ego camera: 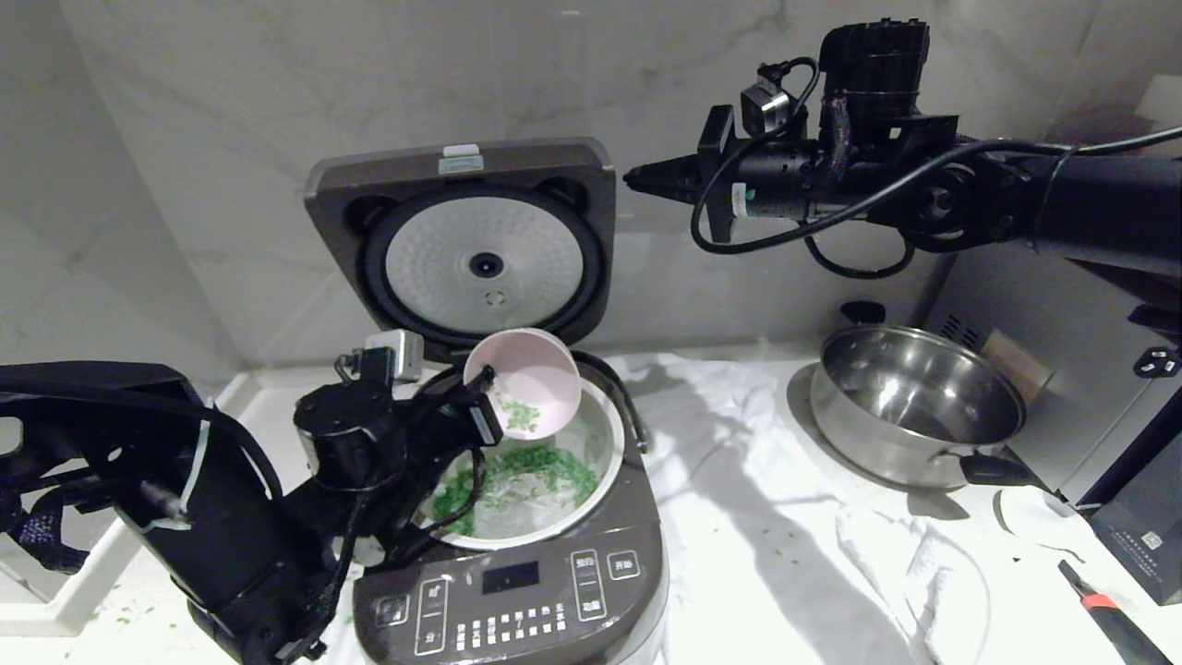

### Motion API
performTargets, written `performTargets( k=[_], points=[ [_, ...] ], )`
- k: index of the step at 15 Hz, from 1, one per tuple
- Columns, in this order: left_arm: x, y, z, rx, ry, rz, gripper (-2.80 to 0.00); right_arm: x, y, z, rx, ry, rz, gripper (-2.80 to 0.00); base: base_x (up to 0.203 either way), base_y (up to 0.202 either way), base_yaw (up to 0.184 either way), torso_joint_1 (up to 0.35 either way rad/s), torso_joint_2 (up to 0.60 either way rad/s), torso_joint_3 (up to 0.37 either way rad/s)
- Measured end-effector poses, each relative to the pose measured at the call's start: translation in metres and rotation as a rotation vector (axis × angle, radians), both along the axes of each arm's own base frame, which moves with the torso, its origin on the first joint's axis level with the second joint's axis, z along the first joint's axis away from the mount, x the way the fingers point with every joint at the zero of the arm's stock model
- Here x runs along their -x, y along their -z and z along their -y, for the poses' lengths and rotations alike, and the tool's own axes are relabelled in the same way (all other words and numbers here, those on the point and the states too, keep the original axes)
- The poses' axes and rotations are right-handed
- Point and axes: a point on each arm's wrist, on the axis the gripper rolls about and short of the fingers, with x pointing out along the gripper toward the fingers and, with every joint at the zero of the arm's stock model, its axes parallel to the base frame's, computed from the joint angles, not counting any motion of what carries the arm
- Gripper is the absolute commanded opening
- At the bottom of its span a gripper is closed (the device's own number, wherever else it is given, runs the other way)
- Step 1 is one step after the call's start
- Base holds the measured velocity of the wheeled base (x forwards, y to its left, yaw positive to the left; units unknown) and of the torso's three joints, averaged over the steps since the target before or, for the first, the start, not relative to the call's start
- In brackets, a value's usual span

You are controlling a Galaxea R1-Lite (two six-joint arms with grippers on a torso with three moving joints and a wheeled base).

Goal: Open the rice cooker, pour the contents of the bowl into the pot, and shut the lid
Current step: Pour the water from the bowl into the rice cooker

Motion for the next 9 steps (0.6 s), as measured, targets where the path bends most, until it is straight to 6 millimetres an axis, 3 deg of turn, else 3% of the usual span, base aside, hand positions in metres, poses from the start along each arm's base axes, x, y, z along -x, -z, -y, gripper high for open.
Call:
performTargets(
  k=[9],
  points=[
    [0.011, -0.010, -0.001, -0.015, 0.030, 0.021, -2.80, -0.001, 0.002, 0.000, 0.003, 0.002, -0.003, -2.80, 0.000, 0.000, 0.000, 0.000, 0.00, 0.000]
  ],
)
